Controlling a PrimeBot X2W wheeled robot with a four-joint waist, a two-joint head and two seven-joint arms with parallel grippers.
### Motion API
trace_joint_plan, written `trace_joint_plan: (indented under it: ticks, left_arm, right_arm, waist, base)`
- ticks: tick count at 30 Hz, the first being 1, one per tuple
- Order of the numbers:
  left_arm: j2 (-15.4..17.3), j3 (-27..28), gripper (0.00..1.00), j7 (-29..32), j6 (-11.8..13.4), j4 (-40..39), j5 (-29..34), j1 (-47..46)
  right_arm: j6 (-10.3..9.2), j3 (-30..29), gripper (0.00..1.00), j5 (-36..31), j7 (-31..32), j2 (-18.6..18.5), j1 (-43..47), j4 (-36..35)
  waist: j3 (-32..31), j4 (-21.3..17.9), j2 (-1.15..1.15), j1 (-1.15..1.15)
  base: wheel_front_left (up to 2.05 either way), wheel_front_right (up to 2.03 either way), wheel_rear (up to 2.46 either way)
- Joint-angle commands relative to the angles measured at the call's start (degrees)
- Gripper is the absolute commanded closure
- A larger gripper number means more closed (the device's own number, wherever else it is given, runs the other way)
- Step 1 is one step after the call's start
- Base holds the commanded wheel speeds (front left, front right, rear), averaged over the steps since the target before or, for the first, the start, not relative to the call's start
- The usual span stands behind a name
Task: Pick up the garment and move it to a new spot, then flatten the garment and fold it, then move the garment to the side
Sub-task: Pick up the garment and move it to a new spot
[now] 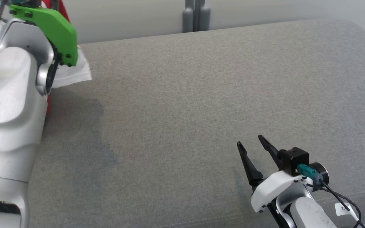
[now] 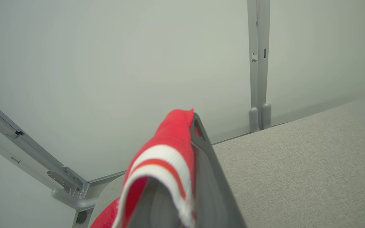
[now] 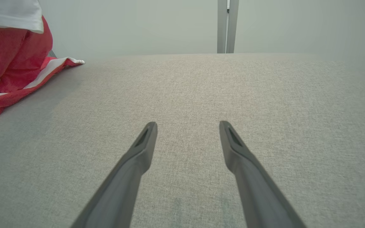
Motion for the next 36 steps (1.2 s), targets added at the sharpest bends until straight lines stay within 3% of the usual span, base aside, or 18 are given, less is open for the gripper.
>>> trace_joint_plan:
  ticks: [1,8,17,23,36]
  left_arm:
    - [-0.57,-0.29,1.00,-0.41,-0.21,-0.66,0.21,-0.98]
    - [-6.65,-2.89,1.00,-3.79,-1.66,-6.11,-0.40,-4.04]
    - [-12.02,-3.54,1.00,-5.32,-0.23,-8.85,-3.06,-4.88]
    - [-12.74,-5.26,1.00,-2.97,0.44,-5.25,-5.14,1.02]
    - [-8.27,-3.63,1.00,-2.77,3.59,4.79,-7.65,13.19]
  right_arm:
    - [-0.02,-0.08,0.00,-0.05,-0.35,-0.12,1.04,0.20]
    - [-0.02,-0.85,0.00,0.38,-0.39,-0.14,1.77,0.55]
    - [-0.02,-1.76,0.00,-0.37,-0.48,-0.10,1.78,-0.12]
    - [-0.02,-2.88,0.00,0.07,-0.94,-0.10,1.54,-0.65]
    - [-0.02,-2.81,0.00,-1.34,-0.45,-0.09,-0.17,-0.76]
  waist:
    - [-3.76,-4.45,0.00,0.00]
    - [-4.24,-10.24,0.00,0.00]
    - [-2.61,-14.24,0.00,0.00]
    - [-0.08,-11.90,0.00,0.00]
    - [1.44,-5.80,0.00,0.00]
  base:
    - [0.00,0.00,0.00]
    - [0.00,0.00,0.00]
    - [0.00,0.00,0.00]
    - [0.00,0.00,0.00]
    - [0.00,0.00,0.00]
